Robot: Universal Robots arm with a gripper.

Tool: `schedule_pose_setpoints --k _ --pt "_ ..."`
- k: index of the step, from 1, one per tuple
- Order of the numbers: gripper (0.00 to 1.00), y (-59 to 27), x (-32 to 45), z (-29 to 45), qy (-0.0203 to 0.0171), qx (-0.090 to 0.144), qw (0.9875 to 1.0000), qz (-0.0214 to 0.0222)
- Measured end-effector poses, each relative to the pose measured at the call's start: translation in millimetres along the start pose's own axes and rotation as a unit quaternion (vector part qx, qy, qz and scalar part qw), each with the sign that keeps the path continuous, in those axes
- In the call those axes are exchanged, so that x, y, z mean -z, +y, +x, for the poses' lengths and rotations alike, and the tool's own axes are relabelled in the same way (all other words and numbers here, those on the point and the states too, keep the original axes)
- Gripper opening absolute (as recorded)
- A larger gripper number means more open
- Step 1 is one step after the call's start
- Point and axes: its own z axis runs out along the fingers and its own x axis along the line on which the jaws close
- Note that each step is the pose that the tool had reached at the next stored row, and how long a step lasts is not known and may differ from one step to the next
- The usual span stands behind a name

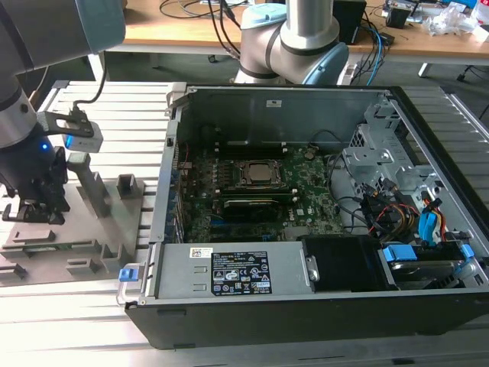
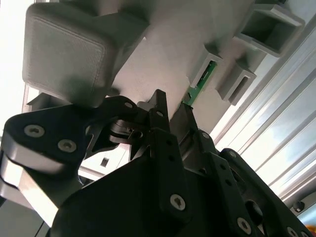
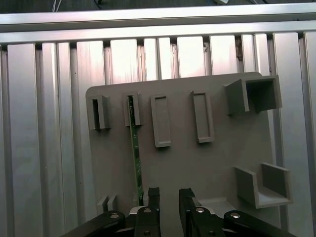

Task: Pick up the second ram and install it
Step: 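Pick up the second ram and move it above second insertion slot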

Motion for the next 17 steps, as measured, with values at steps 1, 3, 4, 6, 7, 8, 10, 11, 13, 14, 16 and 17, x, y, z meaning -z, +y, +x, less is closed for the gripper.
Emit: schedule_pose_setpoints --k 1,3,4,6,7,8,10,11,13,14,16,17 --pt "0.30 0.0 -0.5 0.0 0.0000 0.000 1.0000 0.0000" --pt "0.30 -0.1 -1.5 0.1 0.0000 0.000 1.0000 0.0000" --pt "0.30 -0.1 -2.2 0.1 0.0000 0.000 1.0000 0.0000" --pt "0.30 -0.2 -3.9 0.2 0.0000 0.000 1.0000 0.0000" --pt "0.30 -0.2 -4.9 0.2 0.0000 0.000 1.0000 0.0000" --pt "0.30 -0.3 -5.4 0.3 0.0000 0.000 1.0000 0.0000" --pt "0.30 -0.3 -7.2 0.3 0.0000 0.000 1.0000 0.0000" --pt "0.30 -0.4 -7.7 0.4 0.0000 0.000 1.0000 0.0000" --pt "0.30 -0.5 -9.6 0.5 0.0000 0.000 1.0000 0.0000" --pt "0.30 -0.5 -10.4 0.5 0.0000 0.000 1.0000 0.0000" --pt "0.30 -0.6 -11.9 0.6 0.0000 0.000 1.0000 0.0000" --pt "0.30 -0.6 -12.3 0.6 0.0000 0.000 1.0000 0.0000"
